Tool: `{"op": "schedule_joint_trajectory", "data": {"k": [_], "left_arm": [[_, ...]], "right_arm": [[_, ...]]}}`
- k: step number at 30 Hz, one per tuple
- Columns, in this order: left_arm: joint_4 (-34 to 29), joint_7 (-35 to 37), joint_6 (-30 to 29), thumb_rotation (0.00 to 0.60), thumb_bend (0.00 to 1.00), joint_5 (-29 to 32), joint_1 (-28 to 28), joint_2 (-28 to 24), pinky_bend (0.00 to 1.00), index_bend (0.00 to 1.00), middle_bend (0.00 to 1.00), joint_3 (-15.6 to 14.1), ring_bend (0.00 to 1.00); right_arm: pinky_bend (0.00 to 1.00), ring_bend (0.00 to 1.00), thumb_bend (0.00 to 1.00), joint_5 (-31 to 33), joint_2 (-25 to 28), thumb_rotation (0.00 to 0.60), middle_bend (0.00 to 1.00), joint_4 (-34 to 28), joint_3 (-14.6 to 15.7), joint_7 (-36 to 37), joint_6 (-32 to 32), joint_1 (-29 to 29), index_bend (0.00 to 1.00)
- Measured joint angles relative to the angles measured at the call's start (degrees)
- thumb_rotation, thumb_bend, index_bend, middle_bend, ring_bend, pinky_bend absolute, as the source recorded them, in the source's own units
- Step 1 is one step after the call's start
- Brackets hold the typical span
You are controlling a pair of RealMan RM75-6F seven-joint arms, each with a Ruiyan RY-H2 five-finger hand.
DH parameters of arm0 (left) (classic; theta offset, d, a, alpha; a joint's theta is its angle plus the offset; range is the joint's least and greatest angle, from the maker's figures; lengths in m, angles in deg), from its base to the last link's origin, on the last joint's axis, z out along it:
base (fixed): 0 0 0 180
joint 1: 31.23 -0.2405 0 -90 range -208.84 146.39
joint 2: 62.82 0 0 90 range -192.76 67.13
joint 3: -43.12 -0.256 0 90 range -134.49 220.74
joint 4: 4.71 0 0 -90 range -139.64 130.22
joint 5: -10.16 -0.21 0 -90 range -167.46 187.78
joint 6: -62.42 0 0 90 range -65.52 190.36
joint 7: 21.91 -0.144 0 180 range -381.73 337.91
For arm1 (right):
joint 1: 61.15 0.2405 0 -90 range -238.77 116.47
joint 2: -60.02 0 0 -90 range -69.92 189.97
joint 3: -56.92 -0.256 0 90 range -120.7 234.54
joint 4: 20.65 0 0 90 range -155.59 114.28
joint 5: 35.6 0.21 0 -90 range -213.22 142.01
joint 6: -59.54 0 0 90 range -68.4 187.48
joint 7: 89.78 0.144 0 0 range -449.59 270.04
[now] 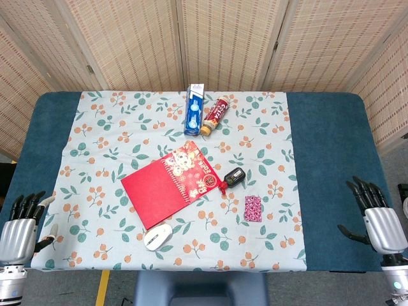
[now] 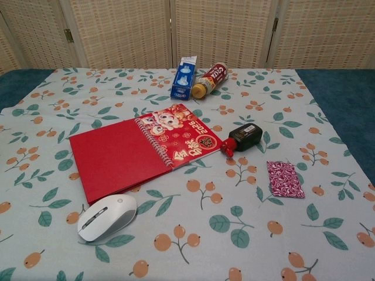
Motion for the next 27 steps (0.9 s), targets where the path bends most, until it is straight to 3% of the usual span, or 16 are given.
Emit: {"op": "schedule_joint_trajectory", "data": {"k": [19,27], "left_arm": [[-0.3,0.8,-1.2,0.6,0.43,-0.7,-0.7,-0.4,0.0,0.23,0.13,-0.5,0.1],[0.4,1.9,-1.3,0.6,0.43,-0.9,-0.9,-0.3,0.0,0.23,0.13,-0.8,0.11]], "right_arm": [[0.0,0.0,0.21,-2.1,0.6,0.6,0.05,-0.2,0.6,0.1,0.3,0.4,0.0],[0.0,0.0,0.21,-3.6,0.6,0.6,0.05,-1.5,1.6,-1.3,-4.1,2.7,0.05]]}}
